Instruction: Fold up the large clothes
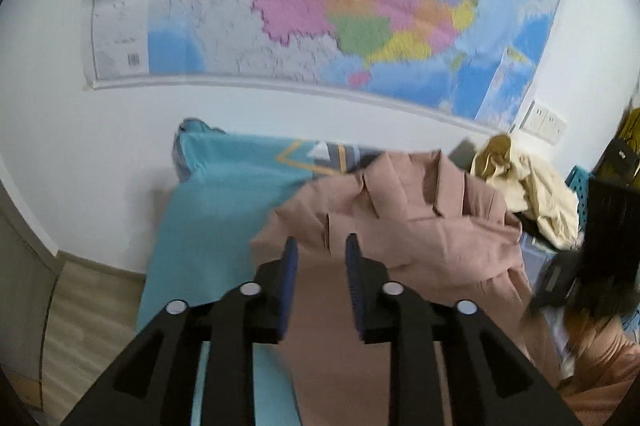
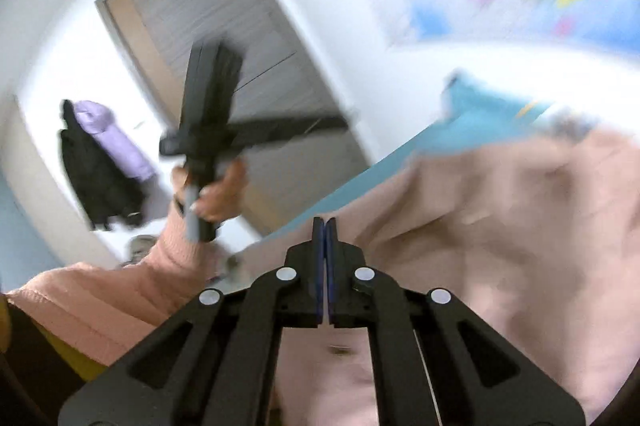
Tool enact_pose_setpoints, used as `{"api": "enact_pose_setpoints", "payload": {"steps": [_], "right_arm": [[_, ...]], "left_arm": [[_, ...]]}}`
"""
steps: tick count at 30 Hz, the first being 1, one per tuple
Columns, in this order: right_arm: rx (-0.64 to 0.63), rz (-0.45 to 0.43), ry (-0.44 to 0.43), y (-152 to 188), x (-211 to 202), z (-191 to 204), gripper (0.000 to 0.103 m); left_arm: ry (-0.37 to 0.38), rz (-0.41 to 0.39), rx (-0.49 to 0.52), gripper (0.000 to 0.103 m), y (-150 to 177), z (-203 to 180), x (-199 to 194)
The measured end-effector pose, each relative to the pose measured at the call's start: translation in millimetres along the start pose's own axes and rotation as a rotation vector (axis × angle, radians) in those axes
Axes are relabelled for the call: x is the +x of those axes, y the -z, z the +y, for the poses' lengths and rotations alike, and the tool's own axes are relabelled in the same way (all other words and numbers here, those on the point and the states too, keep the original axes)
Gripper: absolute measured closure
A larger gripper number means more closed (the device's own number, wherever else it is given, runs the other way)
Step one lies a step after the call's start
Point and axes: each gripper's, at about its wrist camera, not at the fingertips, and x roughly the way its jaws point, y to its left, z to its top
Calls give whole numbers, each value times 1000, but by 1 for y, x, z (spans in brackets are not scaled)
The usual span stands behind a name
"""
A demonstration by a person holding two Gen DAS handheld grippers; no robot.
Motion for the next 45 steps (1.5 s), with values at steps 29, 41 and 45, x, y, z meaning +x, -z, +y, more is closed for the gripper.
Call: {"api": "enact_pose_setpoints", "payload": {"steps": [29, 41, 45], "right_arm": [[62, 68, 692, 120, -135, -107, 23], [318, -35, 506, 97, -143, -141, 100], [369, -75, 552, 93, -169, -137, 100]], "left_arm": [[-176, 315, 145, 61, 27, -30, 220], [-282, 248, 11, 98, 18, 4, 217], [-243, 228, 21, 85, 19, 3, 213]]}}
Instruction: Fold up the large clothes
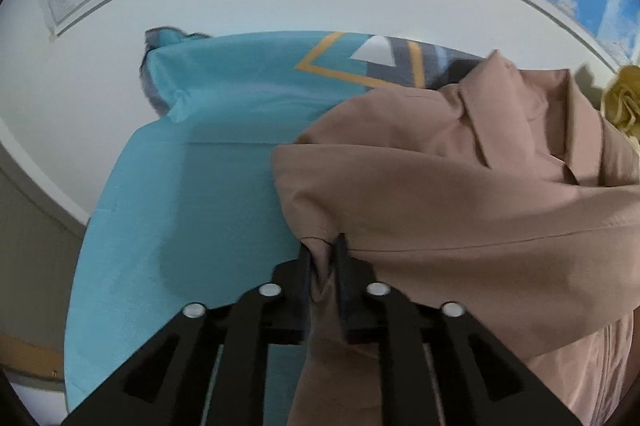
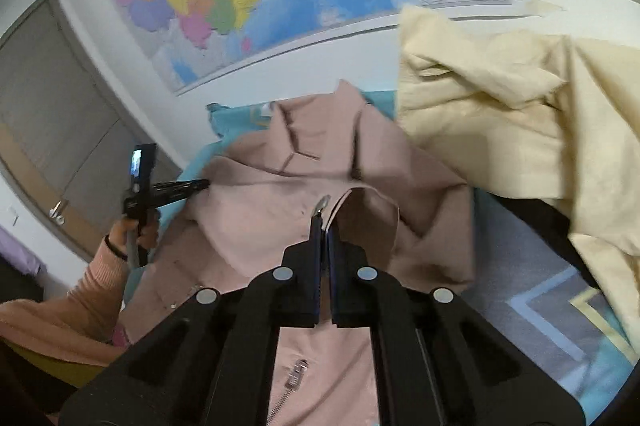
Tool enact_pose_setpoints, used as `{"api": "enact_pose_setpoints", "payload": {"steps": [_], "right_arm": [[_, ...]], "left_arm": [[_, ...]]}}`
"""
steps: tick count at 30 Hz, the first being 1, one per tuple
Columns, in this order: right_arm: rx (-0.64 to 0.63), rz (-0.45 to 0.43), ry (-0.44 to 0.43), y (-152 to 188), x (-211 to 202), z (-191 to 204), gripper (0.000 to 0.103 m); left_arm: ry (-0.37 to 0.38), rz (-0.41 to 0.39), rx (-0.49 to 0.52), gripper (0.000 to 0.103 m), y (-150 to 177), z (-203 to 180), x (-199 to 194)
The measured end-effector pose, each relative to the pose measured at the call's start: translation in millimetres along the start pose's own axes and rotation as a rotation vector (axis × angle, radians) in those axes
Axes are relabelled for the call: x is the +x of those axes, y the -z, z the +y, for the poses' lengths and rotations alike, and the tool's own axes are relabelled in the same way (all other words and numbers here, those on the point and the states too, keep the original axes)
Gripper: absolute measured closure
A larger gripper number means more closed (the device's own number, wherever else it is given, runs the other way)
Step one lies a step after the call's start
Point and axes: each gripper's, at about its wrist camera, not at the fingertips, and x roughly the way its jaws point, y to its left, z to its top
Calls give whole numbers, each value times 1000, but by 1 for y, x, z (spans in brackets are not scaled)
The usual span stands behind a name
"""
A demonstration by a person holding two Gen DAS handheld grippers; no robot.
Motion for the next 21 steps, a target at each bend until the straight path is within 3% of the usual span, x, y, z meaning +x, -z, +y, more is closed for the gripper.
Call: {"api": "enact_pose_setpoints", "payload": {"steps": [3, 6, 9, 10, 12, 14, 18, 21], "right_arm": [[14, 110, 140, 13, 25, -16, 99], [30, 166, 237, 25, 44, -31, 89], [52, 77, 244, 25, 29, -28, 79], [37, 42, 263, 25, 23, -23, 73], [-21, -47, 266, 24, 10, -4, 71], [-82, -72, 240, 26, 11, 13, 63], [-214, 6, 201, 33, 50, 44, 63], [-239, 83, 258, 36, 89, 39, 63]], "left_arm": [[18, -16, 39, 70, 3, -7, -4], [20, -25, 70, 61, 6, -10, -8], [44, -29, 67, 57, 10, -8, -15], [49, -31, 65, 56, 11, -6, -19], [51, -40, 66, 51, 14, -6, -24], [63, -51, 75, 47, 17, -7, -29], [45, -59, 106, 45, 23, -14, -31], [37, -33, 103, 43, 26, -14, -25]]}}
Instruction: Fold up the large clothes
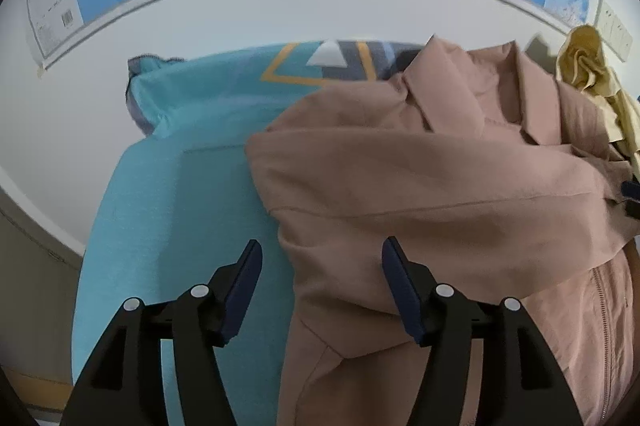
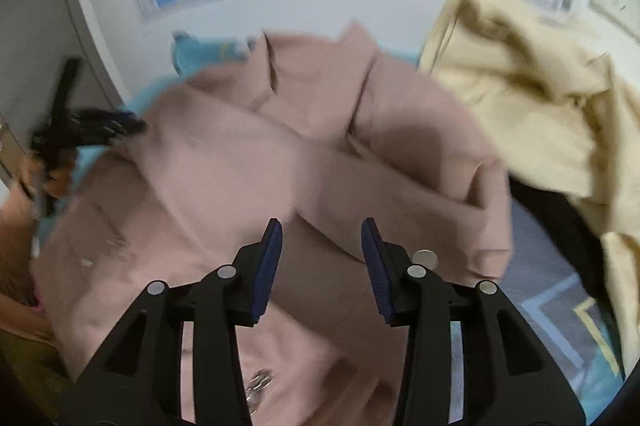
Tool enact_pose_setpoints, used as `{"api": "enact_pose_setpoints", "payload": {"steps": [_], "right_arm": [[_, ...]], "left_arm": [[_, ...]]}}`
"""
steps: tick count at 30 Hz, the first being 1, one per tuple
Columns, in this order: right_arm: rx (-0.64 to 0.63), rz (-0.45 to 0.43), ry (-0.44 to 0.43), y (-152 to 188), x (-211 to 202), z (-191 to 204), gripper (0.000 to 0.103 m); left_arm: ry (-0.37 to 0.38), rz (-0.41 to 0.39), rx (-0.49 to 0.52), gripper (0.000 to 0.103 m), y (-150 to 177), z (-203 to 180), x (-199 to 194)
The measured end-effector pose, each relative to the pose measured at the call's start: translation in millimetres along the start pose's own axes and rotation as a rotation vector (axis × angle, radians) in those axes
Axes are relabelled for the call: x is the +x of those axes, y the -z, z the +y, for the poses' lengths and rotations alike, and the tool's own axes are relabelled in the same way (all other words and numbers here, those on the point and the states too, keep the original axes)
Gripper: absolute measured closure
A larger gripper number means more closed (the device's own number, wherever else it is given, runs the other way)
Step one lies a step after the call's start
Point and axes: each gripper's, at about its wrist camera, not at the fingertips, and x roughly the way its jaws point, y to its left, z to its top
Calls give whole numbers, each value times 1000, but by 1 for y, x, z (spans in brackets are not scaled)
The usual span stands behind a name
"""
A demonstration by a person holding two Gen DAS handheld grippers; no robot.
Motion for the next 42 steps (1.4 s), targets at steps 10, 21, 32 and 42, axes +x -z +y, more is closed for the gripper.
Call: {"api": "enact_pose_setpoints", "payload": {"steps": [10, 21, 32, 42], "right_arm": [[118, -48, 15, 2, -8, -21, 56], [379, -17, -182, 108, -89, -24, 30], [495, 17, -311, 181, -107, -6, 20], [433, 8, -436, 184, -102, 26, 18]], "left_arm": [[45, -26, 10, 31, 33, 17, -32], [168, 59, -46, 29, 99, 40, -64], [324, 80, -48, 15, 165, 19, -97], [589, 87, -82, 10, 186, -11, -110]]}}
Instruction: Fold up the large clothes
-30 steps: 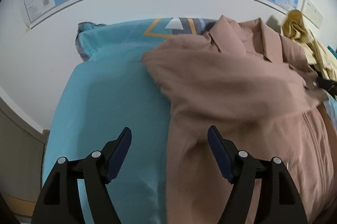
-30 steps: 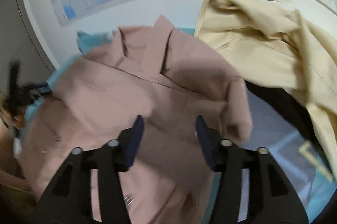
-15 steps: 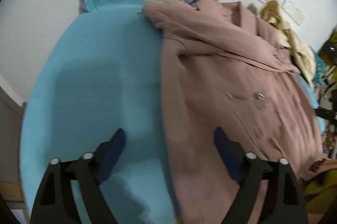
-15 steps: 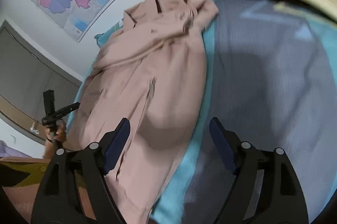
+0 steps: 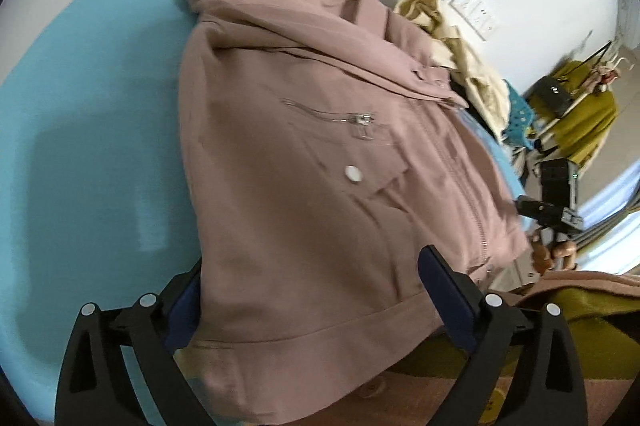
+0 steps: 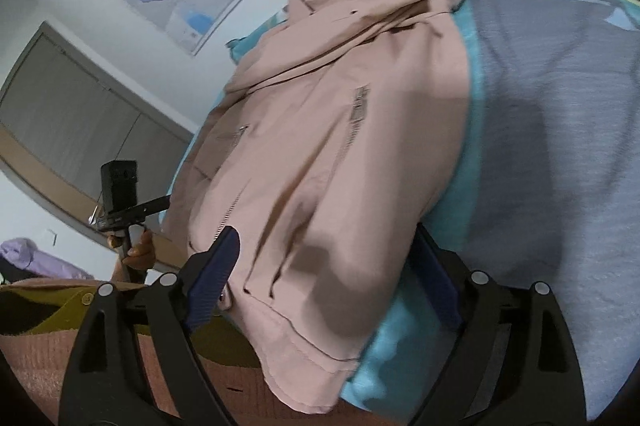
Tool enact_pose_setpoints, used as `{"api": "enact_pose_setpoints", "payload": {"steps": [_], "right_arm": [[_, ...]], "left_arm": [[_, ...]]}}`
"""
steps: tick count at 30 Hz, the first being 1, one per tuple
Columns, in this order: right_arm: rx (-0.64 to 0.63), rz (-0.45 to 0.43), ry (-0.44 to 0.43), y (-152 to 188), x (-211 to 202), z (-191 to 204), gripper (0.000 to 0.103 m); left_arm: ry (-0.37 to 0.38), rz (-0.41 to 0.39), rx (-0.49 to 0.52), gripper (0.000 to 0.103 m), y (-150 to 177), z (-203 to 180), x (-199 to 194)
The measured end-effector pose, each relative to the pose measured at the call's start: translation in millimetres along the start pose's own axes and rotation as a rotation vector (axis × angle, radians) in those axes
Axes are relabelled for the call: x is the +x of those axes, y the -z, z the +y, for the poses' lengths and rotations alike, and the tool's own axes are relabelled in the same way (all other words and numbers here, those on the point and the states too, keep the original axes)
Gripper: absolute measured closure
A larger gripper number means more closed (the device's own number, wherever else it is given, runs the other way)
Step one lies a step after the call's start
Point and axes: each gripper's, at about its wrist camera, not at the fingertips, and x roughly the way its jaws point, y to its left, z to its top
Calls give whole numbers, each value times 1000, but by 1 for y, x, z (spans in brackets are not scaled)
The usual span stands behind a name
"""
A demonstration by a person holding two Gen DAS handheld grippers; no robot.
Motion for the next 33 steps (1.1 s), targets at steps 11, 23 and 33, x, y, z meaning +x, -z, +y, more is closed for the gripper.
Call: {"api": "enact_pose_setpoints", "payload": {"steps": [11, 23, 33], "right_arm": [[135, -68, -217, -7, -6, -11, 97], [33, -222, -160, -5, -94, 11, 100], [132, -69, -48, 21, -51, -34, 66]], "left_arm": [[-59, -39, -182, 99, -10, 9, -8], [-72, -73, -144, 99, 8, -21, -54], [-118, -33, -183, 62, 27, 14, -27]]}}
